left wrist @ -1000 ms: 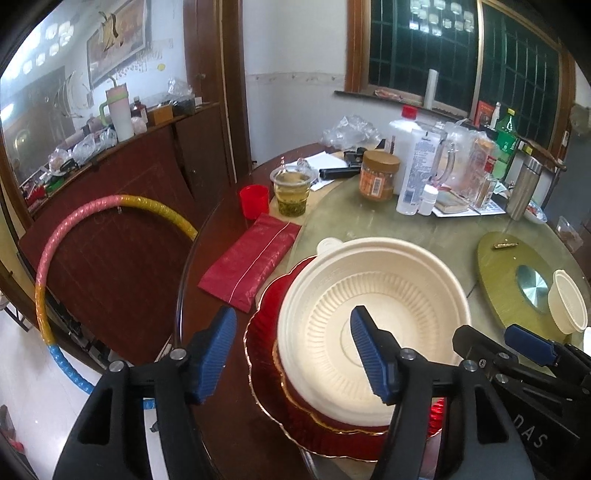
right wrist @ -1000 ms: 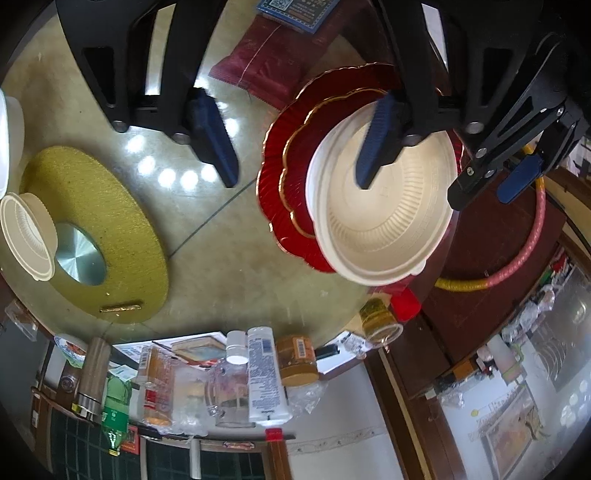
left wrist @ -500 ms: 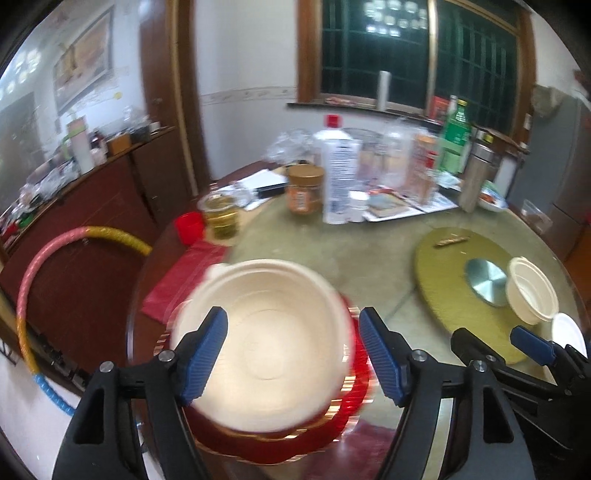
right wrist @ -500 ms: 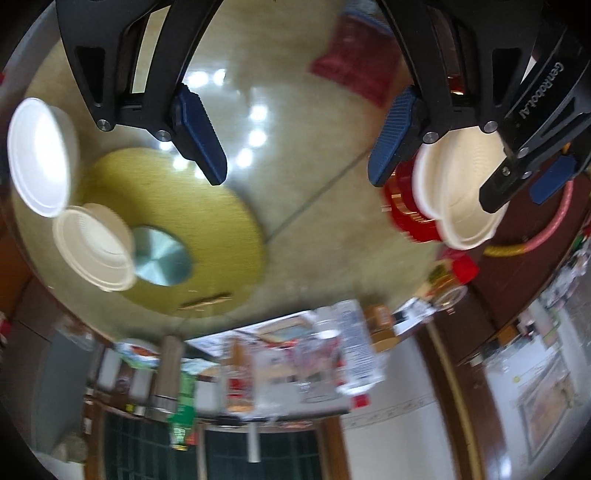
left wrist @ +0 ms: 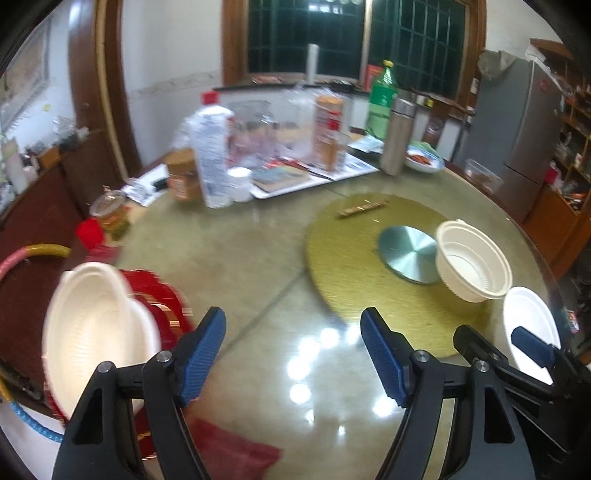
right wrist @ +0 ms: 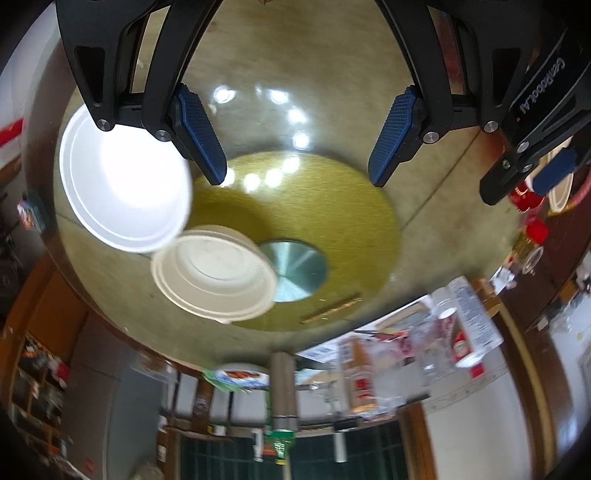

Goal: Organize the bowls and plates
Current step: 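Move both tools to the large white foam plate on the table, then close both tools on the rim of the white foam plate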

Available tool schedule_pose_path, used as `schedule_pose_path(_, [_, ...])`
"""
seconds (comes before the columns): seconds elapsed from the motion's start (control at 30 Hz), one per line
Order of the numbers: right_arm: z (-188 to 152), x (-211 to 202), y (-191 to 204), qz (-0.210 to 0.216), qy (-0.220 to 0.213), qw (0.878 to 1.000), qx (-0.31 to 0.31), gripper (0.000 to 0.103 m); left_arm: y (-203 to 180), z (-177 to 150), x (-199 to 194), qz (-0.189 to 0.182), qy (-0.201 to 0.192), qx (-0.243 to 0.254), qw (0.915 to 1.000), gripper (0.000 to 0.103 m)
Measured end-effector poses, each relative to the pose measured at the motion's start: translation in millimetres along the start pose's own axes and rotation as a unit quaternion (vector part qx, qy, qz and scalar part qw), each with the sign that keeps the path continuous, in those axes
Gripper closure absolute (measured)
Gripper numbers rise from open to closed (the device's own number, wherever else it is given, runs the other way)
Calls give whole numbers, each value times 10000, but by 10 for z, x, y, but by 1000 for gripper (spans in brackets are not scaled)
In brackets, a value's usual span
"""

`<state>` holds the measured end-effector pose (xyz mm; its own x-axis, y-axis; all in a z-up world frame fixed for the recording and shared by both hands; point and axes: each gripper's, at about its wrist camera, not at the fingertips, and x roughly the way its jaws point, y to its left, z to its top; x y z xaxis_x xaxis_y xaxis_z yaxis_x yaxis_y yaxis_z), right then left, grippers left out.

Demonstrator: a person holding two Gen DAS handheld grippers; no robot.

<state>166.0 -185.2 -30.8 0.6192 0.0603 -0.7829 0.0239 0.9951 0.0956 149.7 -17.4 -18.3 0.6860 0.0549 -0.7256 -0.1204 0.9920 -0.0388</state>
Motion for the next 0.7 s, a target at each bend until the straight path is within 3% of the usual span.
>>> schedule_pose_path(0.13, [4,-7,-336,274,116,9988,389,23,-270,13,180,-259,257,120,9993,25])
schedule_pose_path(0.33, [85,-273,-863,510,-83,9947,885,23,-679,38,277,-747,486,221,9958,25])
schedule_pose_path(0.53, [81,-472,-1568,407,-104,9878,1502,23,-1165,44,350,-1311,769,337,9878,25])
schedule_pose_path(0.7, [-28,-425,-2081,419,48,9762,2129,23,-1502,0,404,-1489,950,550,9827,25])
